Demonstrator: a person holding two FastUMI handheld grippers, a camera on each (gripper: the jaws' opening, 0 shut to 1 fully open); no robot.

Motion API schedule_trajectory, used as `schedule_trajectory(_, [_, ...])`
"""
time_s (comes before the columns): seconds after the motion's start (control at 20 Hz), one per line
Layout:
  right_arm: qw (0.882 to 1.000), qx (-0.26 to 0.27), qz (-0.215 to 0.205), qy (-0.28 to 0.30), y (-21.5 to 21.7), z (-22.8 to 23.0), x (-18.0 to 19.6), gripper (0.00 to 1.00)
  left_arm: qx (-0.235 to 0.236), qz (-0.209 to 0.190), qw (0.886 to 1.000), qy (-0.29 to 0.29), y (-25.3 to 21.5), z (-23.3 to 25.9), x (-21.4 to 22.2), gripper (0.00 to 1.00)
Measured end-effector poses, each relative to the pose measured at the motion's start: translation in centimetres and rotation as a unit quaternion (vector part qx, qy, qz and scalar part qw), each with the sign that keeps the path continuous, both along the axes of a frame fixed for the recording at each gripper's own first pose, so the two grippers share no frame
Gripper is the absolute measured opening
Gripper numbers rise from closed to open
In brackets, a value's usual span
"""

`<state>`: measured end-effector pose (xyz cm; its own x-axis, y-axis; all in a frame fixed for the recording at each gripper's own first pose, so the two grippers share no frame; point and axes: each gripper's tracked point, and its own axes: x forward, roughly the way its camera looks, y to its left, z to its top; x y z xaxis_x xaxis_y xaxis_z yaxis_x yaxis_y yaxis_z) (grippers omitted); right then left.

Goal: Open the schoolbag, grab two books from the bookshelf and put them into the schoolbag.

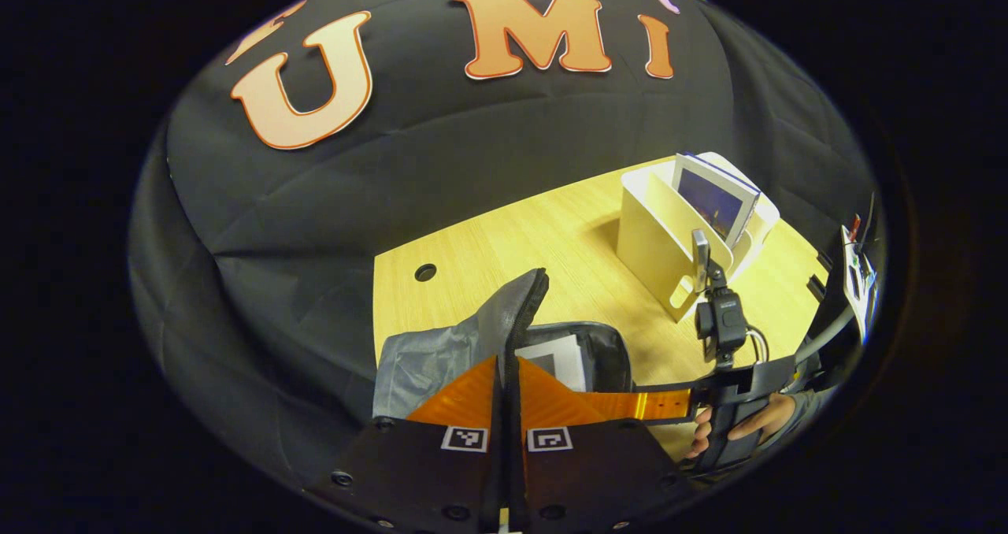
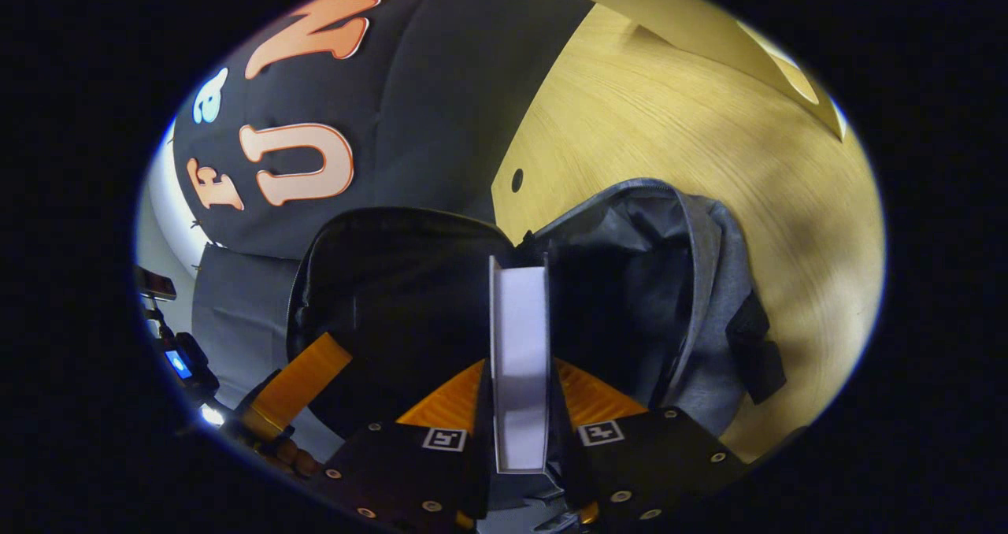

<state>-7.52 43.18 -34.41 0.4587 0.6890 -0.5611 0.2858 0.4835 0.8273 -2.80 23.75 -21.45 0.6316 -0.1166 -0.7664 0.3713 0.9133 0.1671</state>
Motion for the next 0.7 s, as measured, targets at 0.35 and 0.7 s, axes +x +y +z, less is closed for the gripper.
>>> schedule_trajectory(0.35, [0.990,-0.109,0.088,-0.007,-4.4,1.7,-0.7,0.96,0.002,0.009,1.000,0.000,0.0,-0.7,0.0,0.04])
schedule_trajectory(0.7, [0.975,-0.182,0.125,-0.028,-11.0,5.7,-0.4,0.98,-0.002,0.025,1.000,0.002,0.1,-1.7,0.3,0.04])
